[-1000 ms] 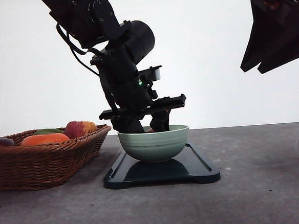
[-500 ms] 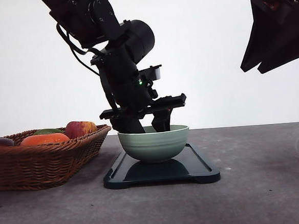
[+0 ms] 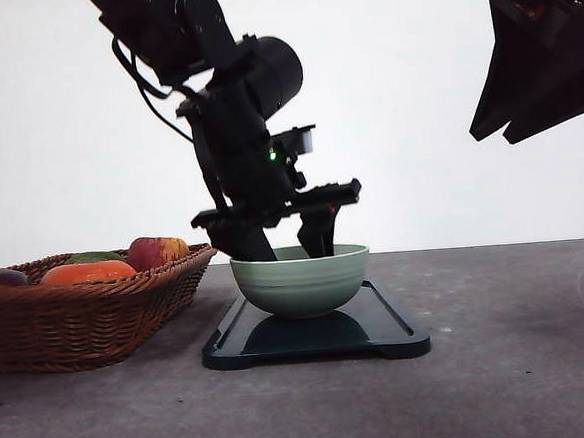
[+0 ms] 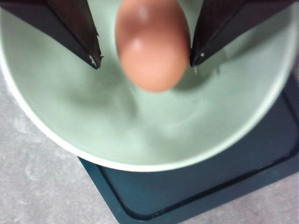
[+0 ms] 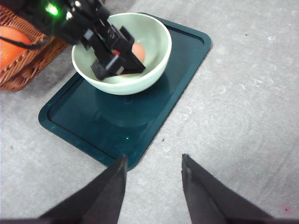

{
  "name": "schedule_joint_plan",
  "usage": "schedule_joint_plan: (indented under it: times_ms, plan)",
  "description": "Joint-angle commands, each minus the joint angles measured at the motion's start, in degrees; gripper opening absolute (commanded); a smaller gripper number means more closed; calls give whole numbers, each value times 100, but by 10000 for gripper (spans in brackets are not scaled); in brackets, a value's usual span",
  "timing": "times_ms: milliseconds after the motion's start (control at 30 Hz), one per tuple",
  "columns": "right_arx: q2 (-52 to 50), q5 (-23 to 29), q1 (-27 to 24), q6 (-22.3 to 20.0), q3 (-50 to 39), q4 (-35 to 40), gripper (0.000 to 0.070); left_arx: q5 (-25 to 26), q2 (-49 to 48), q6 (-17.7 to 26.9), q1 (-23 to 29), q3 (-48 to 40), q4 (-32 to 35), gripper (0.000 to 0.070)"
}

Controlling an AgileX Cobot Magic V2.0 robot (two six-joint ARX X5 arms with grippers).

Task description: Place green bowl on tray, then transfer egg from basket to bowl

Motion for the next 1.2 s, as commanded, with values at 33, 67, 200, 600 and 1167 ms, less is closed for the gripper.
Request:
schedule_joint_plan:
  times_ms: [33, 67, 200, 600, 1167]
  plan:
    - [35, -4, 28, -44, 22, 7, 225, -31, -211, 142, 20, 350, -282, 392]
    - [35, -3, 28, -44, 22, -3, 225, -31, -279, 142, 42, 414, -432, 392]
    - [35, -2, 28, -44, 22, -6, 225, -29, -602, 138, 139, 606, -970, 392]
    - [35, -2, 28, -42, 22, -8, 225, -29, -2201, 96, 320, 43, -1550, 390]
    - [35, -2, 28, -46, 22, -9, 225, -321, -6013, -389, 637, -4416, -327, 390]
